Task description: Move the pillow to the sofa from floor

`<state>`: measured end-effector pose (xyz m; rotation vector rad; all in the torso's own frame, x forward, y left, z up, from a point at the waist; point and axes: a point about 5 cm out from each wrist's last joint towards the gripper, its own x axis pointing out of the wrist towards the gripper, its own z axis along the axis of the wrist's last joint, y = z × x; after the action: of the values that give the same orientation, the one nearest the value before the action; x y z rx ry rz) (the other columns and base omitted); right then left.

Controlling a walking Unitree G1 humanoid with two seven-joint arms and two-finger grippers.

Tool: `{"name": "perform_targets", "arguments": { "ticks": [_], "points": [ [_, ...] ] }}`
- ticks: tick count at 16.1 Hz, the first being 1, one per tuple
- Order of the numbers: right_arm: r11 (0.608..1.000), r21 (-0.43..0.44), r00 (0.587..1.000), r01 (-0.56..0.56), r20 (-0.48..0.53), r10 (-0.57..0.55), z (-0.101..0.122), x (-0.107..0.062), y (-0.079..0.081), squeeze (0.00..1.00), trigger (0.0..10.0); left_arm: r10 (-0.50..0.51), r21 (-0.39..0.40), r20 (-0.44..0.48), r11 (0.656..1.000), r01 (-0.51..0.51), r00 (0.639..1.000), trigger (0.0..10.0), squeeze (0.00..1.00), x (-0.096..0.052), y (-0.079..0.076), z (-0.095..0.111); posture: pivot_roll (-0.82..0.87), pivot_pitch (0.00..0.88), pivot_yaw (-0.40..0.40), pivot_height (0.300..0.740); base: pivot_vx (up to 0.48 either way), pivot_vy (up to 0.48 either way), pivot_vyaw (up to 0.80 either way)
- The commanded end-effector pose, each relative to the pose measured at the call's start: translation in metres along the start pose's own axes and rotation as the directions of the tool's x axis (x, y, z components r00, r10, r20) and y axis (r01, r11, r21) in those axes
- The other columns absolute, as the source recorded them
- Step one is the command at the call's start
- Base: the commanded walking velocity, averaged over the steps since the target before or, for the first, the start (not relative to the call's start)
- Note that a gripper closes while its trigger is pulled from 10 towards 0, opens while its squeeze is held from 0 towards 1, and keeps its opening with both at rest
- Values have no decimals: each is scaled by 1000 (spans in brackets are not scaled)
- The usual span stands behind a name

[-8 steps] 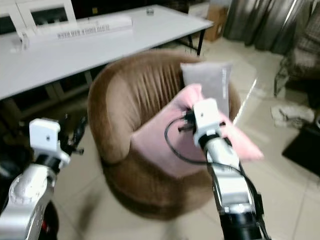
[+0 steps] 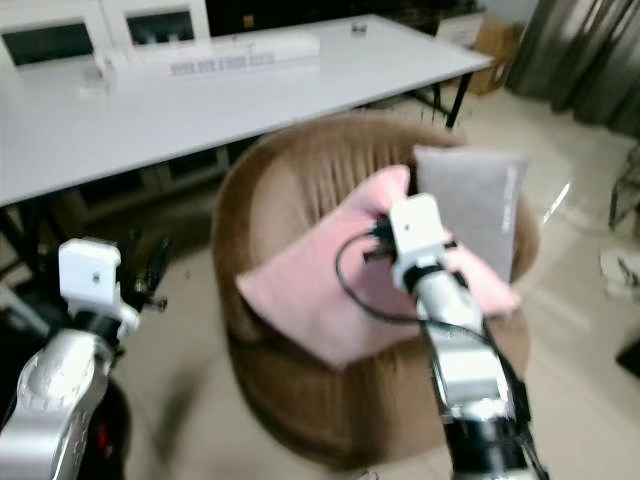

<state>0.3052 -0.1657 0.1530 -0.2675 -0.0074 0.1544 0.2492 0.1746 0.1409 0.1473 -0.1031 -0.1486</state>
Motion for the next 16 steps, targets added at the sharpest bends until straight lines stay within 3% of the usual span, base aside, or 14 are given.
{"name": "perform_targets", "arguments": {
  "ticks": [1, 8, 11, 13, 15, 16],
  "points": [
    [999, -11, 998, 32, 59, -31, 11, 2, -8, 0, 10000, -20, 12, -9, 1000, 20, 1000, 10000, 0, -1, -4, 0, -5, 0, -38, 740, 0, 0, 0],
    [998, -63, 997, 2, 81, 3, 22, 21, -35, 0, 10000, -49, 24, -14, 998, 49, 999, 10000, 0, -9, -8, 2, 18, 0, -60, 740, 0, 0, 0],
    [979, -141, 984, -146, 79, 158, 31, 29, -47, 0, 10000, -139, 42, -42, 989, 141, 989, 10000, 0, -18, -15, -1, 30, 0, -75, 740, 0, 0, 0],
    [966, -124, 970, -225, 69, 235, 38, 35, -57, 0, 10000, -177, 59, -73, 982, 182, 981, 10000, 0, -24, -17, -4, 33, 0, -84, 740, 0, 0, 0],
    [953, -139, 960, -268, 49, 276, 37, 38, -58, 0, 10000, -191, 67, -87, 978, 197, 978, 10000, 0, -27, -16, -4, 41, 0, -91, 740, 0, 0, 0],
    [918, -188, 934, -349, 6, 356, 28, 42, -51, 0, 10000, -200, 91, -100, 974, 209, 975, 10000, 0, -31, -15, -4, 54, 0, -94, 740, 0, 0, 0]
  ]
}}
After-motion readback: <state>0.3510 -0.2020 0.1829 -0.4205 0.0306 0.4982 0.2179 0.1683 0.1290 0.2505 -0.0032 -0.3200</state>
